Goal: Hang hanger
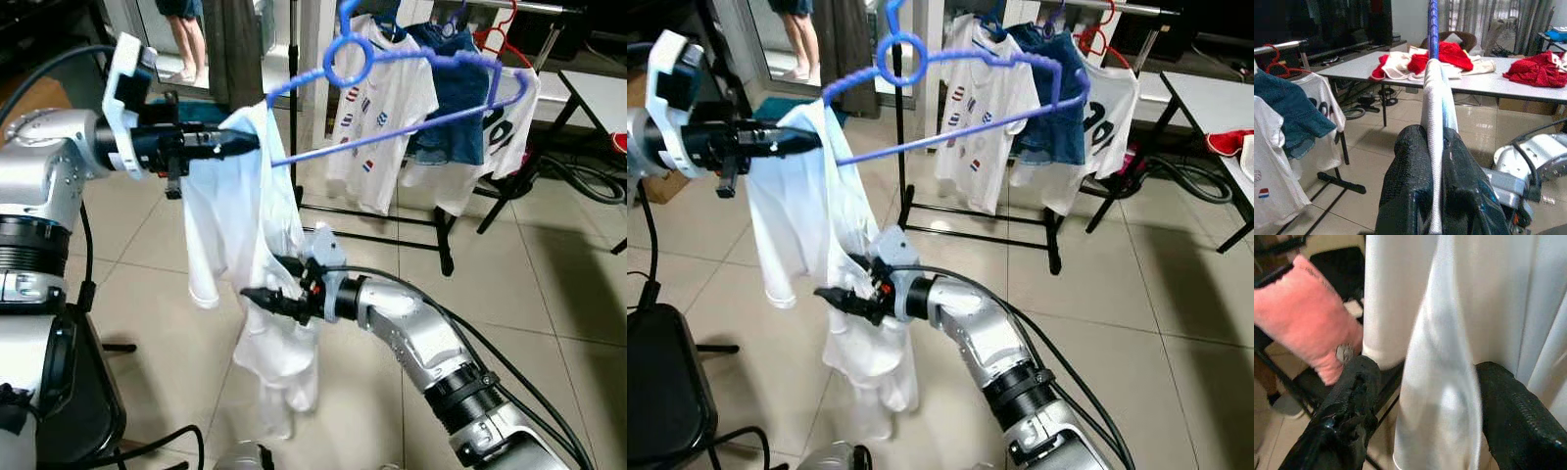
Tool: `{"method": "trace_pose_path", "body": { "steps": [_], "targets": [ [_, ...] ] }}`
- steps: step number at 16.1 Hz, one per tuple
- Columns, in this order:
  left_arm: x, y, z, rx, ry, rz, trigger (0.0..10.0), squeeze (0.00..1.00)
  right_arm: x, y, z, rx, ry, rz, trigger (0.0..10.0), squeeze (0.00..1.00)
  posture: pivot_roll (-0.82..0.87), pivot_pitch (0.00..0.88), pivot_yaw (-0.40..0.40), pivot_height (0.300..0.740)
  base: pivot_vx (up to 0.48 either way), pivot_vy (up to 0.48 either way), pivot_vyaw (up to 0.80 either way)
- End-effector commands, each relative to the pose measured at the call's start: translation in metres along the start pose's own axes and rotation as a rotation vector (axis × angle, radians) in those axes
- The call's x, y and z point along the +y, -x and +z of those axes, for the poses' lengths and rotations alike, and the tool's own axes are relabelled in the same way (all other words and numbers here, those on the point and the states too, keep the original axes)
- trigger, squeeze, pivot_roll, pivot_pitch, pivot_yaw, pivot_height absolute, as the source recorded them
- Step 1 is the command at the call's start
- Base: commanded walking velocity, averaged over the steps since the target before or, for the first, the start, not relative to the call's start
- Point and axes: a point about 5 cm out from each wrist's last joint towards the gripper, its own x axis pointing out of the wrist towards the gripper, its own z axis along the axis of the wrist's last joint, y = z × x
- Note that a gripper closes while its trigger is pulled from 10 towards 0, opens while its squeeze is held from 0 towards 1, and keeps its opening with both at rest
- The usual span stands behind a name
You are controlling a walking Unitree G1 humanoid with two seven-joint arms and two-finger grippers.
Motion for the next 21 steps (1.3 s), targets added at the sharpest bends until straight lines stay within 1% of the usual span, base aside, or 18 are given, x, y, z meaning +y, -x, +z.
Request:
{"method": "trace_pose_path", "body": {
  "steps": [1, 2, 3, 4, 6, 7, 8, 9, 11, 13, 14, 15, 18, 21],
  "targets": [
    [0.004, 0.0, 0.021, -0.025, -0.072, 0.017, 0.0, 0.0, 0.001, -0.001, -0.006, 0.028, 0.017, 0.018, 10.0, 0.0, 0.05, 0.046, 0.017, 0.74, 0.0, 0.0, 0.0],
    [0.006, 0.0, 0.024, -0.031, -0.082, 0.033, 0.0, 0.0, 0.002, -0.002, -0.015, 0.071, 0.032, 0.031, 10.0, 0.0, 0.05, 0.046, 0.017, 0.74, 0.0, 0.0, 0.0],
    [0.007, 0.0, 0.026, -0.036, -0.085, 0.039, 0.0, 0.0, 0.001, -0.002, -0.02, 0.093, 0.041, 0.032, 10.0, 0.0, 0.05, 0.045, 0.021, 0.74, 0.0, 0.0, 0.0],
    [0.009, -0.001, 0.03, -0.047, -0.092, 0.049, 0.0, 0.0, 0.0, -0.002, -0.035, 0.162, 0.052, 0.03, 10.0, 0.0, 0.05, 0.039, 0.024, 0.74, 0.0, 0.0, 0.0],
    [0.011, 0.0, 0.032, -0.046, -0.102, 0.061, 0.0, 0.0, -0.002, 0.003, -0.049, 0.201, 0.033, 0.035, 10.0, 0.0, 0.05, 0.033, 0.024, 0.74, 0.0, 0.0, 0.0],
    [0.011, 0.001, 0.032, -0.046, -0.103, 0.063, 0.0, 0.0, -0.003, 0.005, -0.05, 0.204, 0.03, 0.036, 10.0, 0.0, 0.05, 0.03, 0.025, 0.74, 0.0, 0.0, 0.0],
    [0.013, 0.003, 0.032, -0.034, -0.111, 0.077, 0.0, 0.0, -0.007, 0.014, -0.053, 0.208, 0.022, 0.034, 3.6, 0.0, 0.05, 0.024, 0.023, 0.74, 0.0, 0.0, 0.0],
    [0.014, 0.006, 0.031, -0.023, -0.116, 0.087, 0.0, 0.0, -0.013, 0.025, -0.057, 0.211, 0.014, 0.032, 0.0, 0.0, 0.05, 0.018, 0.021, 0.74, 0.0, 0.0, 0.0],
    [0.014, 0.008, 0.03, -0.019, -0.114, 0.089, 0.0, 0.0, -0.021, 0.044, -0.057, 0.196, -0.006, 0.035, 0.0, 0.0, 0.04, 0.015, 0.019, 0.74, 0.0, 0.0, 0.0],
    [0.013, 0.008, 0.026, -0.013, -0.111, 0.085, 0.0, 0.0, -0.026, 0.058, -0.052, 0.161, -0.024, 0.027, 0.0, 0.0, 0.04, 0.006, 0.014, 0.74, 0.0, 0.0, 0.0],
    [0.013, 0.007, 0.023, -0.009, -0.113, 0.086, 0.0, 0.0, -0.028, 0.068, -0.049, 0.148, -0.029, 0.042, 0.0, 0.0, 0.03, 0.0, 0.01, 0.74, 0.0, 0.0, 0.0],
    [0.014, 0.009, 0.021, -0.006, -0.116, 0.098, 0.0, 0.0, -0.027, 0.079, -0.047, 0.156, -0.036, 0.088, 0.0, 0.0, 0.03, 0.0, 0.009, 0.74, 0.0, 0.0, 0.0],
    [0.015, 0.013, 0.018, 0.008, -0.117, 0.117, 0.0, 0.0, -0.023, 0.097, -0.049, 0.193, -0.062, 0.154, 0.0, 0.0, 0.02, 0.0, 0.011, 0.74, 0.0, 0.0, 0.0],
    [0.014, 0.016, 0.014, 0.03, -0.116, 0.119, 0.0, 0.0, -0.024, 0.11, -0.047, 0.207, -0.084, 0.154, 0.0, 0.0, 0.02, 0.0, 0.011, 0.74, 0.0, 0.0, 0.0]
  ]
}}
